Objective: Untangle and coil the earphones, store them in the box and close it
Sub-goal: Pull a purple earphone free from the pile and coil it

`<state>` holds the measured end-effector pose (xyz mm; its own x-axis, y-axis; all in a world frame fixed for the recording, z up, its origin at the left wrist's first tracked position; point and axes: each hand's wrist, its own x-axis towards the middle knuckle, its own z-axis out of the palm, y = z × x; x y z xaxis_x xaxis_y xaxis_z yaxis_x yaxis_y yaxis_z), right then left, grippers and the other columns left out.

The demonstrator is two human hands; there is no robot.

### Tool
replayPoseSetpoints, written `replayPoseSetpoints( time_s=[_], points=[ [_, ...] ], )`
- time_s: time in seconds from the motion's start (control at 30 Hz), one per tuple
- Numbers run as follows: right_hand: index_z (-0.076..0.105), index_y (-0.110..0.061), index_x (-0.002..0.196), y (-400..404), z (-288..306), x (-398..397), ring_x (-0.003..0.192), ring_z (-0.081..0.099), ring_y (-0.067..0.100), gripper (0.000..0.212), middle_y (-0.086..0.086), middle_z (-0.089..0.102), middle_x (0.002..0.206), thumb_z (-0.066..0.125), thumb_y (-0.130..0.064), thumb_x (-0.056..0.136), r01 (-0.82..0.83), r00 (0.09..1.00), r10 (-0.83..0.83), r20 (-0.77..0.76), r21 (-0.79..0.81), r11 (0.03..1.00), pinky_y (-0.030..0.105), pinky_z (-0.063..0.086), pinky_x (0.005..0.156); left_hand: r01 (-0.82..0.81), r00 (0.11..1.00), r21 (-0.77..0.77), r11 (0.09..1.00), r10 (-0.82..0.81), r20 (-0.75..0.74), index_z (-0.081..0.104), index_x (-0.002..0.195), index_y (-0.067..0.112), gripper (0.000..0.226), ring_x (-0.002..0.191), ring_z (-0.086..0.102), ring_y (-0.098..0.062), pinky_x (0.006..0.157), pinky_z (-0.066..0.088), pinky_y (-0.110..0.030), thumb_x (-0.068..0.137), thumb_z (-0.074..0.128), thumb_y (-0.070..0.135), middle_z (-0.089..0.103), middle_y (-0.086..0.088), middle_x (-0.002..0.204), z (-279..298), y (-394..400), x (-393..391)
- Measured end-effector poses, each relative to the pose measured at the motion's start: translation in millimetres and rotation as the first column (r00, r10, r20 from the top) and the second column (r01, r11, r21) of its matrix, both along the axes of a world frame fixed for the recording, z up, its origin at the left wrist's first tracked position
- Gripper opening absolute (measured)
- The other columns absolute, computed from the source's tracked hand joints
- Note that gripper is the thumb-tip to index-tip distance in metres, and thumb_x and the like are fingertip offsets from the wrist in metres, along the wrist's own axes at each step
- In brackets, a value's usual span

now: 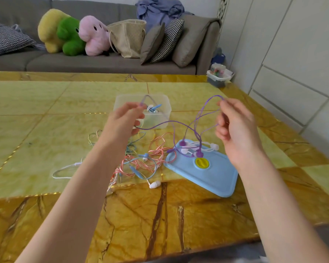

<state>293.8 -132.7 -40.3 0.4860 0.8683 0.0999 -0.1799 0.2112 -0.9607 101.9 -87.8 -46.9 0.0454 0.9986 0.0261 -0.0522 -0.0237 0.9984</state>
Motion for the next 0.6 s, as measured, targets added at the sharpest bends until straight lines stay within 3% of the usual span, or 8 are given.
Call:
replayPoseSetpoints(
  time_s=[0.1, 0.2, 0.27, 0.3, 0.33, 0.4, 0.5, 0.6],
  points=[
    [0.054, -0.017, 0.08, -1.2, 1.6, -8.0, 0.046, 0.042, 0.008, 0.019, -0.007, 0.051, 0.052, 0.047, -0.012, 0.097, -0.081, 0.993, 0.076, 0.088, 0.047, 0.996, 0.018, 0.03, 0.043, 0.1, 0.986, 0.068, 0.993, -0.09, -0.141, 0.062, 0.083, 0.022, 0.018, 0.073, 0.043, -0.011, 0.067, 0.038, -0.019, 0.092, 0.052, 0.011, 0.05, -0.004, 0.083, -0.7, -4.7, 12.3],
    [0.055, -0.018, 0.078, -0.8, 3.8, -10.3, 0.066, 0.055, 0.013, 0.021, -0.002, 0.064, 0.071, 0.046, -0.013, 0.097, -0.148, 0.985, 0.135, 0.109, 0.123, 0.981, 0.023, 0.043, 0.059, 0.033, 0.959, 0.147, 0.989, 0.01, -0.282, 0.058, 0.106, 0.017, 0.015, 0.083, 0.052, -0.014, 0.07, 0.041, -0.017, 0.092, 0.053, 0.014, 0.054, -0.009, 0.102, 0.5, -3.1, 21.2],
    [0.055, -0.017, 0.078, -0.2, 5.4, -10.0, 0.072, 0.056, 0.016, 0.021, 0.0, 0.068, 0.076, 0.045, -0.012, 0.097, -0.202, 0.978, 0.191, 0.078, 0.165, 0.965, 0.027, 0.045, 0.065, -0.059, 0.739, 0.299, 0.953, 0.243, -0.629, 0.042, 0.132, 0.014, 0.045, 0.119, 0.041, -0.028, 0.095, 0.034, -0.028, 0.09, 0.056, 0.017, 0.043, -0.011, 0.132, -5.4, -3.1, 22.9],
    [0.055, -0.017, 0.079, -0.3, 6.3, -10.5, 0.073, 0.057, 0.017, 0.021, 0.0, 0.068, 0.077, 0.044, -0.012, 0.097, -0.232, 0.972, 0.224, 0.066, 0.182, 0.956, 0.028, 0.045, 0.067, -0.039, 0.595, 0.423, 0.905, 0.361, -0.718, 0.033, 0.14, 0.013, 0.058, 0.128, 0.031, -0.032, 0.102, 0.027, -0.034, 0.088, 0.057, 0.015, 0.034, -0.012, 0.142, -8.5, -5.1, 23.3],
    [0.054, -0.016, 0.079, -0.3, 7.2, -11.2, 0.073, 0.057, 0.017, 0.02, 0.0, 0.068, 0.076, 0.044, -0.011, 0.096, -0.266, 0.964, 0.261, 0.05, 0.2, 0.943, 0.029, 0.045, 0.069, 0.03, 0.535, 0.526, 0.85, 0.431, -0.726, 0.03, 0.143, 0.012, 0.064, 0.132, 0.027, -0.032, 0.105, 0.025, -0.037, 0.085, 0.058, 0.012, 0.031, -0.011, 0.146, -11.2, -7.0, 24.9],
    [0.052, -0.013, 0.078, -1.2, 10.9, -13.3, 0.074, 0.059, 0.018, 0.02, 0.001, 0.066, 0.073, 0.042, -0.012, 0.095, -0.334, 0.939, 0.345, -0.005, 0.237, 0.912, 0.032, 0.047, 0.073, 0.202, 0.64, 0.576, 0.792, 0.338, -0.69, 0.037, 0.14, 0.013, 0.06, 0.129, 0.036, -0.027, 0.105, 0.03, -0.034, 0.084, 0.056, 0.005, 0.041, -0.007, 0.142, -12.6, -8.5, 31.9],
    [0.046, -0.011, 0.071, -3.9, 18.2, -15.5, 0.071, 0.057, 0.021, 0.022, 0.003, 0.057, 0.061, 0.038, -0.011, 0.092, -0.38, 0.897, 0.424, -0.124, 0.272, 0.884, 0.035, 0.05, 0.082, 0.345, 0.843, 0.489, 0.801, -0.036, -0.536, 0.047, 0.132, 0.019, 0.049, 0.106, 0.051, -0.007, 0.094, 0.036, -0.018, 0.087, 0.05, -0.001, 0.054, 0.004, 0.126, -13.6, -12.3, 44.4],
    [0.039, -0.01, 0.066, -5.9, 21.1, -16.2, 0.065, 0.042, 0.025, 0.012, 0.006, 0.039, 0.061, 0.045, -0.014, 0.076, -0.365, 0.847, 0.459, -0.267, 0.336, 0.869, 0.04, 0.048, 0.09, 0.459, 0.884, 0.425, 0.78, -0.355, -0.303, 0.049, 0.115, 0.028, 0.039, 0.084, 0.058, -0.001, 0.075, 0.047, -0.016, 0.089, 0.045, 0.0, 0.064, 0.011, 0.097, -9.2, -14.5, 47.0]
  ],
)
